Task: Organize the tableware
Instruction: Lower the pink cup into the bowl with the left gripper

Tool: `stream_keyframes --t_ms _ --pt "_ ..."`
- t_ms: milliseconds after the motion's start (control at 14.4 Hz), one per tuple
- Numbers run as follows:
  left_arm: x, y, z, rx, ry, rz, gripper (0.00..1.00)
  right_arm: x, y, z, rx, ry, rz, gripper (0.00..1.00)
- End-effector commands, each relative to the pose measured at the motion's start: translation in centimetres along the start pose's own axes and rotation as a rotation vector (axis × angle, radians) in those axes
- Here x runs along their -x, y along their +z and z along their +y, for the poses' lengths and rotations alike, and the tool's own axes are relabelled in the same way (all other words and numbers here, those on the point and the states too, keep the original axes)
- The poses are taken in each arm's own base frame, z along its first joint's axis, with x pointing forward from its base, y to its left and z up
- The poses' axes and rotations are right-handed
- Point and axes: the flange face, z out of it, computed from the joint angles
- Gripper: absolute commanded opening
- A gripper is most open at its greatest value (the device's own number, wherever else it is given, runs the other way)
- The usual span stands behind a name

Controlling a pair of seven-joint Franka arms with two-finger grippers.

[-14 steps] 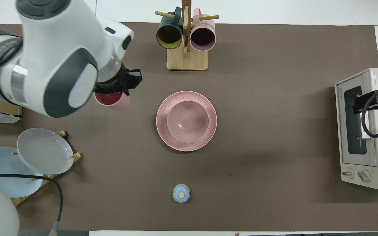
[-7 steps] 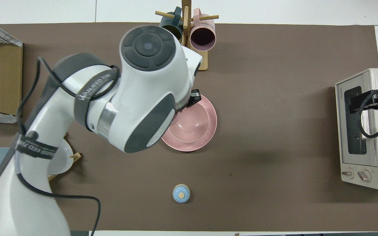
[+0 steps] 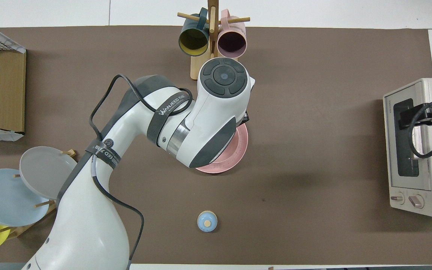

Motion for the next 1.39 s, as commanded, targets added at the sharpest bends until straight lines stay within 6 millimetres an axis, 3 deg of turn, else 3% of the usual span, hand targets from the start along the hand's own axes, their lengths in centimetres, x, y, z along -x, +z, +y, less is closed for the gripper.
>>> stream_keyframes --t_ms 0,1112,1321 --pt "-0.2 -0.2 0.2 0.009 -0.013 0.04 0.0 0.5 -0.1 0.2 -0.02 -0.012 0.015 1.0" --pt "-1.8 5.3 -0.2 0.028 -0.014 0.101 0.0 0.5 -0.1 0.6 -0.02 -0.004 0.02 1.0" --pt "-1.9 5.4 -0.3 0.028 -0.015 0.103 0.0 0.3 -0.2 0.6 -0.02 -0.002 0.026 1.0"
